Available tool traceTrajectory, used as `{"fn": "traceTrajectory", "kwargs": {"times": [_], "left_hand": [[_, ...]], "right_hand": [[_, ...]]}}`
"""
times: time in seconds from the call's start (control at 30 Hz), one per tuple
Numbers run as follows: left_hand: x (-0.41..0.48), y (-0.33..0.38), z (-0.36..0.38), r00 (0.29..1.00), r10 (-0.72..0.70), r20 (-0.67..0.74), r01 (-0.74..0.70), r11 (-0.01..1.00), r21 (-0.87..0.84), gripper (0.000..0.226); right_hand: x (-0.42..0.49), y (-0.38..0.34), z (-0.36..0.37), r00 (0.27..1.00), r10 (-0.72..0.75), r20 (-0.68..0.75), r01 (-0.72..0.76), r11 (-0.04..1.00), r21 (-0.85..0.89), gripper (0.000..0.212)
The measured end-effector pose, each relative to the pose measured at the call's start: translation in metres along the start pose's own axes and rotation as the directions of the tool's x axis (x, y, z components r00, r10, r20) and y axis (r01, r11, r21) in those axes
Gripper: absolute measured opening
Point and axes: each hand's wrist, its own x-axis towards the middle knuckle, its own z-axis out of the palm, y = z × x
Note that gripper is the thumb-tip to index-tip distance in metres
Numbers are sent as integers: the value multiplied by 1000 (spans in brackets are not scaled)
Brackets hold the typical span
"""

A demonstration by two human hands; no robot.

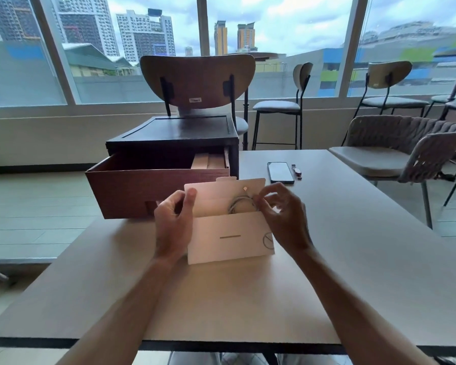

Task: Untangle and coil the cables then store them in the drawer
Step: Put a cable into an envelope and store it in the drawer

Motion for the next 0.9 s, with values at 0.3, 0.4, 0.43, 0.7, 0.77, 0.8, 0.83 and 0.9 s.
{"fn": "traceTrajectory", "kwargs": {"times": [0.3, 0.4, 0.43, 0.7, 0.77, 0.8, 0.83, 0.9], "left_hand": [[1, 1, 1, 996, 69, -62, -66, 997, 39, 45], [5, 0, -4, 994, 77, -80, -73, 996, 54, 44], [6, 0, -5, 992, 85, -93, -79, 995, 66, 44], [14, -4, -17, 981, 112, -159, -92, 988, 127, 42], [15, -4, -19, 980, 110, -166, -88, 987, 132, 42], [16, -5, -20, 979, 110, -170, -87, 986, 139, 42], [16, -5, -22, 978, 111, -175, -86, 986, 145, 42], [17, -6, -23, 976, 115, -184, -88, 985, 150, 41]], "right_hand": [[-7, 0, 4, 981, -95, 169, 127, 974, -186, 30], [3, 2, -5, 997, -39, -64, 35, 998, -58, 16], [6, 6, -8, 995, 9, -101, -17, 997, -78, 14], [15, 69, -11, 877, 162, 452, 49, 906, -420, 58], [19, 68, -11, 855, 158, 494, 87, 896, -436, 69], [20, 66, -11, 846, 141, 514, 111, 897, -429, 72], [20, 67, -10, 833, 135, 536, 129, 896, -426, 73], [24, 68, -7, 804, 124, 582, 174, 886, -430, 64]]}}
